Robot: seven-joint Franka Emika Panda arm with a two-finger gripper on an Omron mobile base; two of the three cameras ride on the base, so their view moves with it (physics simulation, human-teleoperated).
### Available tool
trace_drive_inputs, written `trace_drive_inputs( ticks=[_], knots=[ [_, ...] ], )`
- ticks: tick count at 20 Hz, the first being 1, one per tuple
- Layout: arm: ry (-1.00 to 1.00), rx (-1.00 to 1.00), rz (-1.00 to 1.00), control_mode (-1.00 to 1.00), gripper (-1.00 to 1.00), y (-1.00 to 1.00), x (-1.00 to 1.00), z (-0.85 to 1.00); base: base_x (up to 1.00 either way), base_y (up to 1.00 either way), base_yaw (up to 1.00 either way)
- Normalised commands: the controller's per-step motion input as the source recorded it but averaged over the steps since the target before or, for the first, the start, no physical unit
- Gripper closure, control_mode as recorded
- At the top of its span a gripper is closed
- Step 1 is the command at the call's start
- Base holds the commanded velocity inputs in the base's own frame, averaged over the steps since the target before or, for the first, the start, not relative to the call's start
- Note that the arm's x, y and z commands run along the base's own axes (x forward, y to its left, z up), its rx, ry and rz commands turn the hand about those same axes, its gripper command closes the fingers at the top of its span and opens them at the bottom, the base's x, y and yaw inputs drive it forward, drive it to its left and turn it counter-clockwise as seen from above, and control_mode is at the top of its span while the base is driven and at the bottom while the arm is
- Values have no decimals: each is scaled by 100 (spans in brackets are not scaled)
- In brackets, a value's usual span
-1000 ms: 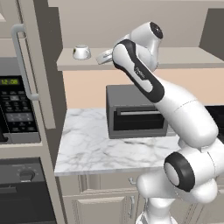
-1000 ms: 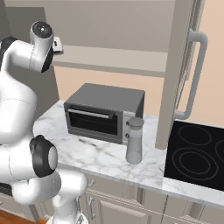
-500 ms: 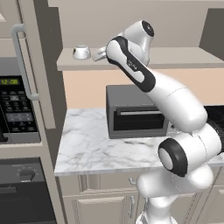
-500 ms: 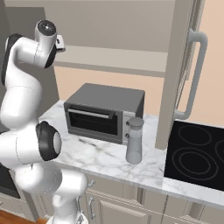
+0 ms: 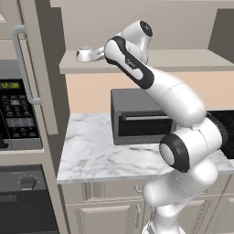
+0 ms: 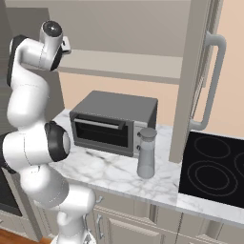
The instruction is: There is a tray on the dining counter. Grab the cup, mug, and pitcher and place them on the tray. The pitcher may be placed next to the tray if it cannot fit the tray.
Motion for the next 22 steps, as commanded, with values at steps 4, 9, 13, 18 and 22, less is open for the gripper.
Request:
trace_drive_inputs(
  ticks=[4,9,13,18,22],
  knots=[
    [0,0,0,-100,-100,11,32,0,0,0,0],
    [0,0,1,-100,-100,5,34,0,0,0,0],
    [0,0,2,-100,-100,1,31,0,0,0,0],
    [0,0,2,-100,-100,0,24,0,0,0,0],
    [0,0,0,-100,-100,4,21,0,0,0,0]
  ],
)
